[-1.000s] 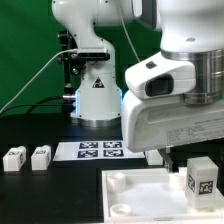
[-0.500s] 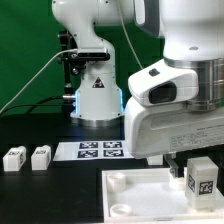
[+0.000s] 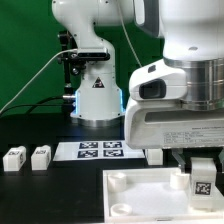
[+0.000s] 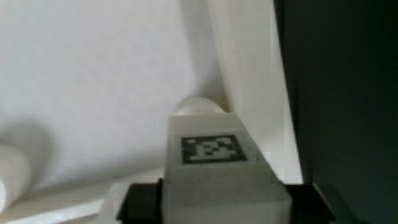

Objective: Assemble one leg

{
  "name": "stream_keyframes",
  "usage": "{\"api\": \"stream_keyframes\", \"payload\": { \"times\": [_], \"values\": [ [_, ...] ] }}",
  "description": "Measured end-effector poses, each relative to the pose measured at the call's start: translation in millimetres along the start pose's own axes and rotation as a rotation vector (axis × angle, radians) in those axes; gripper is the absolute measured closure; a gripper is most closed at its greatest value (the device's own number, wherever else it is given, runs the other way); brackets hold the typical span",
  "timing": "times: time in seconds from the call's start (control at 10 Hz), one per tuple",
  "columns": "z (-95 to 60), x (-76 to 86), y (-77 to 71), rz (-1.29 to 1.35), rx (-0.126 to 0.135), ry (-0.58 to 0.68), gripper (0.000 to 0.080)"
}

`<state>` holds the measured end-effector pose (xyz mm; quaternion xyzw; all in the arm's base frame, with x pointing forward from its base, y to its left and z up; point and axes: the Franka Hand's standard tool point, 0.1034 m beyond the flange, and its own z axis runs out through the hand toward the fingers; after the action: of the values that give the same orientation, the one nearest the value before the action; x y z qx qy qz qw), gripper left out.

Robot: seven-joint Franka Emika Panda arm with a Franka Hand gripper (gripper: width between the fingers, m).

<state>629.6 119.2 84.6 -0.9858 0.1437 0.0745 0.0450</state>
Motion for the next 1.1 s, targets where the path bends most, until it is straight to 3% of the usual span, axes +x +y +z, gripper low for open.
{"api": "stream_keyframes", "payload": {
  "times": [0.3,0.6,0.8,1.1],
  "values": [
    [1.2,-2.3,-2.1,0.424,0.023,0.059,0.0501],
    [2.0,-0.5,-4.1,0.875,0.118,0.095,0.0501],
    [3.2,-1.4,-10.3,1.167,0.160,0.067,0.0502],
    [3.9,-1.1,-10.6,1.084,0.160,0.075,0.0502]
  ]
}}
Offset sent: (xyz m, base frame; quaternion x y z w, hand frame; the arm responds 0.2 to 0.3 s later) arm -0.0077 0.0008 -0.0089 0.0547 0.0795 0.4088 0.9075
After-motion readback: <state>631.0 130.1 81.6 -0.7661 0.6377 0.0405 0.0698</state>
